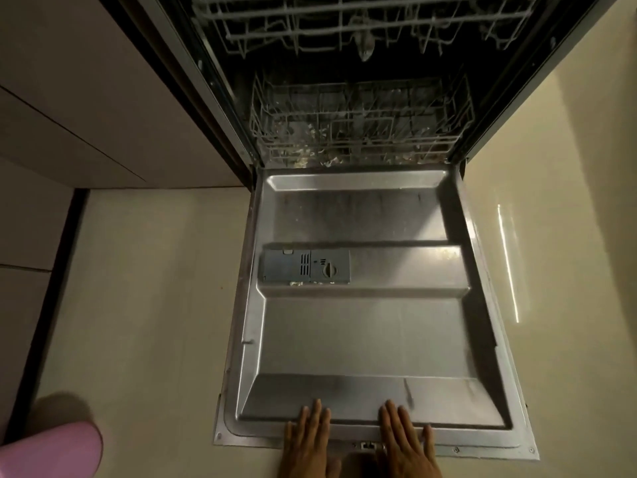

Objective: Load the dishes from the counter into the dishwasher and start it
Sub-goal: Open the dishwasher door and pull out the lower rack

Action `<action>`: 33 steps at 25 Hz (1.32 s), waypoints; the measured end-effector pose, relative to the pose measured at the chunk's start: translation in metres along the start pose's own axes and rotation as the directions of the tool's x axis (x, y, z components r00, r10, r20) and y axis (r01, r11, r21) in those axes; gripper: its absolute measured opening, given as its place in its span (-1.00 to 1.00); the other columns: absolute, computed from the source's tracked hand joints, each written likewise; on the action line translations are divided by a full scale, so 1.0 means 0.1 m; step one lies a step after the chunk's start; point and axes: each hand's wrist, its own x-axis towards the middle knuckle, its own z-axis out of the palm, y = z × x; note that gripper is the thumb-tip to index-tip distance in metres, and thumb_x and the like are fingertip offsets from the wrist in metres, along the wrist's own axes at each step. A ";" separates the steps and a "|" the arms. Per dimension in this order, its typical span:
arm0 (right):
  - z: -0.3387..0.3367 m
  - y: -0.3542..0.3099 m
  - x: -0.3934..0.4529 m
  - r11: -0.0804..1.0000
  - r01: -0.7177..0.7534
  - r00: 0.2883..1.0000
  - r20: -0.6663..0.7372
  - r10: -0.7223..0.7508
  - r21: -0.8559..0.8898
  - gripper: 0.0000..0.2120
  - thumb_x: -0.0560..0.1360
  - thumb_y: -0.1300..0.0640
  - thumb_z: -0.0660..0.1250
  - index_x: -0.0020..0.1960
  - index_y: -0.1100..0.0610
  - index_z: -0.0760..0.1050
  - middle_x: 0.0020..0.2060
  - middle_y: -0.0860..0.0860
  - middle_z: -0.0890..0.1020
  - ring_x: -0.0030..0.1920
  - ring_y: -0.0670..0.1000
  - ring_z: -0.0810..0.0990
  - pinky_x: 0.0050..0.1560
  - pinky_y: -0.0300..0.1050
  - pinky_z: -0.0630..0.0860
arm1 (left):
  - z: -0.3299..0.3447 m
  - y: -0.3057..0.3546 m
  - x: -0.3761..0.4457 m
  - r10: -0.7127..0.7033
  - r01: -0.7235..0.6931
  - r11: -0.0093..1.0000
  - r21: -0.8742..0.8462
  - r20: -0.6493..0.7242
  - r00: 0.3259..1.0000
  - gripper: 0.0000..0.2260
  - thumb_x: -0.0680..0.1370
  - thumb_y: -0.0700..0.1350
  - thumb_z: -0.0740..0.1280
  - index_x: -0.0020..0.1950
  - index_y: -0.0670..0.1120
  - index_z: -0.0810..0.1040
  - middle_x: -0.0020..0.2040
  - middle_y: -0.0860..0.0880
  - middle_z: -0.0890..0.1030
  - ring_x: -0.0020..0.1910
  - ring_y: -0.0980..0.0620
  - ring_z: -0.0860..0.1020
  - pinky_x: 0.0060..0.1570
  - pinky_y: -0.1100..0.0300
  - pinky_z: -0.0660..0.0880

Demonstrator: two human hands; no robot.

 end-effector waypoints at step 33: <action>-2.30 0.13 3.81 0.999 -0.026 0.978 -0.207 0.031 0.029 -0.42 0.63 0.09 0.14 0.57 0.21 0.03 0.54 0.18 0.17 0.52 0.15 0.18 0.54 0.12 0.08 | -3.54 0.00 2.71 0.182 -0.084 0.974 0.211 -0.503 0.845 -0.33 0.66 0.03 0.15 0.59 -0.16 -0.18 0.59 -0.10 -0.24 0.57 -0.02 -0.19 0.51 0.16 -0.19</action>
